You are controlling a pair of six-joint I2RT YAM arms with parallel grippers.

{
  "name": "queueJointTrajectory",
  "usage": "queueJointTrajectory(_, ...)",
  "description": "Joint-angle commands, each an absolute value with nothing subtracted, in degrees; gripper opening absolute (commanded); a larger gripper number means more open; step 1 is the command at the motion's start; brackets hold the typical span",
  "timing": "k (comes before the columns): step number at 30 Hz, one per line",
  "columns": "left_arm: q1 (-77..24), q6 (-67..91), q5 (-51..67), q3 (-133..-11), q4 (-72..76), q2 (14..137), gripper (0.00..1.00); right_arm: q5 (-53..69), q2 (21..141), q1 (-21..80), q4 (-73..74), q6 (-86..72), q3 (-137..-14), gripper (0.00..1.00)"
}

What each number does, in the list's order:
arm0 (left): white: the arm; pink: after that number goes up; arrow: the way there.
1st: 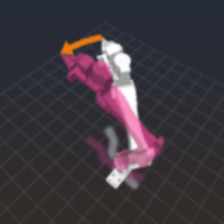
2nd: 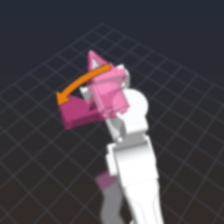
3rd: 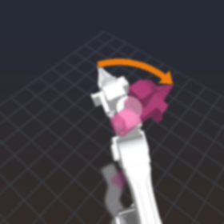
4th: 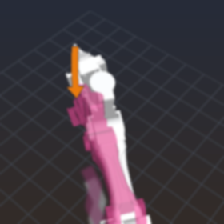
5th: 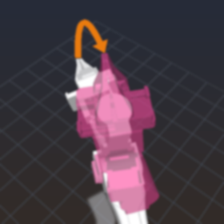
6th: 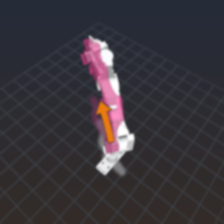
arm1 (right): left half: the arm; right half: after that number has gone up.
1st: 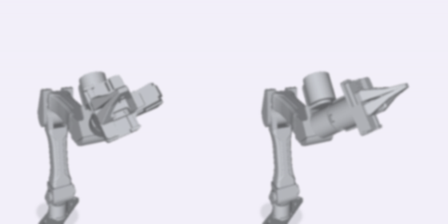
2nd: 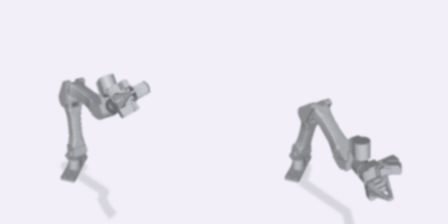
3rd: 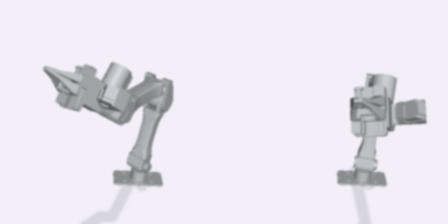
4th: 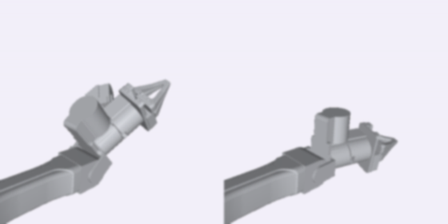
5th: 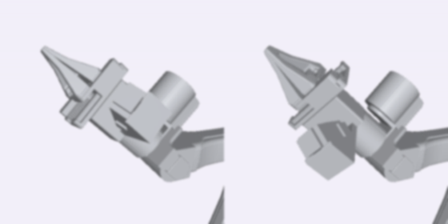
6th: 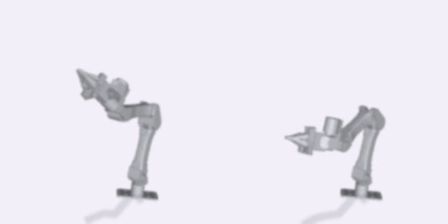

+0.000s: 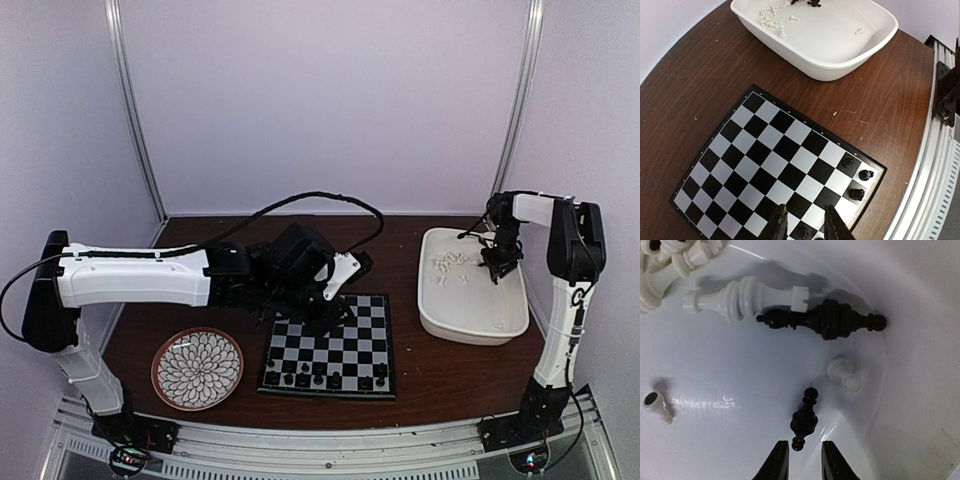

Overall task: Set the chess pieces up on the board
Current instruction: Pick up the chess pile from the storage box.

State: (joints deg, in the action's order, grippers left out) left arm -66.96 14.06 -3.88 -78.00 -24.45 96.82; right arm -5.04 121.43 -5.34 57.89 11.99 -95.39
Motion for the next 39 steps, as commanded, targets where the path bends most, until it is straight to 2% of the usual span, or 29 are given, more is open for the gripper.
queueJointTrajectory(1,-66.7,14.6,-3.2,-77.7,-22.0,96.2,0.26,-5.8,123.4,-6.6,58.9,11.2,-97.5,0.25)
queueJointTrajectory(13,-66.7,14.5,-3.1,-78.7,-22.7,97.2,0.26,-0.7,127.8,-8.3,60.4,11.0,-98.6,0.22)
queueJointTrajectory(17,-66.8,14.4,-3.1,-78.7,-22.9,97.2,0.26,-0.2,128.4,-8.9,60.4,10.9,-98.3,0.12)
queueJointTrajectory(20,-66.7,14.4,-3.3,-78.7,-23.0,97.1,0.26,1.8,126.2,-9.0,59.6,11.0,-96.8,0.09)
queueJointTrajectory(24,-66.7,12.9,-4.3,-79.6,-23.8,97.1,0.27,6.9,118.3,-9.1,59.0,12.3,-93.0,0.06)
queueJointTrajectory(31,-64.3,12.6,-0.2,-82.7,-21.6,97.9,0.33,26.9,100.1,-8.3,60.4,19.4,-84.0,0.03)
queueJointTrajectory(36,-62.9,13.9,7.6,-86.7,-18.6,100.7,0.34,40.8,88.3,-2.4,64.6,25.9,-77.9,0.04)
queueJointTrajectory(39,-62.3,15.8,12.5,-89.6,-16.5,102.6,0.35,45.5,82.0,4.5,65.5,27.9,-75.8,0.04)
